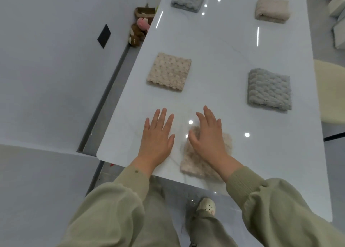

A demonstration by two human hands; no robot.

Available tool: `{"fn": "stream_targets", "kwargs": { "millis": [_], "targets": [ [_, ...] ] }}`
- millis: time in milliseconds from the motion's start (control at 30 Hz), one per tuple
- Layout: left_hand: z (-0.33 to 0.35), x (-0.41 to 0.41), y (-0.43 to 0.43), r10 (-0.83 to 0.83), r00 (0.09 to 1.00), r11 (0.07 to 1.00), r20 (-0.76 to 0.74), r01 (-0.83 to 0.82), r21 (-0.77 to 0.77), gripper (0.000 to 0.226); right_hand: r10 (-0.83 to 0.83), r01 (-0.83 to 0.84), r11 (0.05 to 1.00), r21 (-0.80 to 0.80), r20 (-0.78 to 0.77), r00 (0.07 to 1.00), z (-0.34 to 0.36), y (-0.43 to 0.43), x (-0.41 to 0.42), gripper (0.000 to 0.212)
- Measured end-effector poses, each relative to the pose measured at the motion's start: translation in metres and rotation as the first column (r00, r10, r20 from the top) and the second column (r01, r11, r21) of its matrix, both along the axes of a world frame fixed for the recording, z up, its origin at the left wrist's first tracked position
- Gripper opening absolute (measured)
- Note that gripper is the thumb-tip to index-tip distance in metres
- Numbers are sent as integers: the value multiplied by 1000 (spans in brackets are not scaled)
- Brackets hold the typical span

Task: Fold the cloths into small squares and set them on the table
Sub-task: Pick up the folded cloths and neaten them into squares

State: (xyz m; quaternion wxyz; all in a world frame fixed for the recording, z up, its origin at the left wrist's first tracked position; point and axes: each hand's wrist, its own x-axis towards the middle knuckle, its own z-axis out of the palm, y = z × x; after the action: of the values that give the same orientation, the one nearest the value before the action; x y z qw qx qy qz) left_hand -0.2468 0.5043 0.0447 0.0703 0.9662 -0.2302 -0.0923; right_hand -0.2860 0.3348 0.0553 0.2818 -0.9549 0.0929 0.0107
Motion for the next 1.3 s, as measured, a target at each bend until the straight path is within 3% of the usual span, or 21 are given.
{"fn": "stream_targets", "kwargs": {
  "millis": [200, 367, 533, 800, 1000, 1167, 1300],
  "targets": [
    [-5, 66, 32, -68, 996, 996, -54, 65, -59, 62, -27, 23, 992, -127, -32, 999, -7, 36, 53, 61],
    [-9, 138, 70, -150, 980, 970, -134, 120, -211, 63, -187, 186, 982, -22, -64, 980, -7, 78, 103, 63],
    [-5, 185, 75, -72, 938, 879, -340, -101, -466, 60, -346, 360, 909, 209, -97, 933, -8, 91, 130, 61],
    [-5, 243, 34, -54, 820, 690, -569, -381, -615, 55, -538, 541, 718, 438, -145, 831, -13, 42, 177, 57],
    [-9, 276, -2, -33, 714, 416, -700, -626, -659, 53, -615, 532, 626, 570, -59, 786, -21, 13, 229, 47],
    [-19, 274, -15, -40, 738, 447, -674, -590, -673, 51, -586, 500, 635, 588, -54, 808, -33, 17, 246, 47],
    [-18, 278, -10, -5, 726, 380, -688, -635, -673, 48, -571, 462, 626, 628, -35, 820, -36, 17, 249, 50]
  ]
}}
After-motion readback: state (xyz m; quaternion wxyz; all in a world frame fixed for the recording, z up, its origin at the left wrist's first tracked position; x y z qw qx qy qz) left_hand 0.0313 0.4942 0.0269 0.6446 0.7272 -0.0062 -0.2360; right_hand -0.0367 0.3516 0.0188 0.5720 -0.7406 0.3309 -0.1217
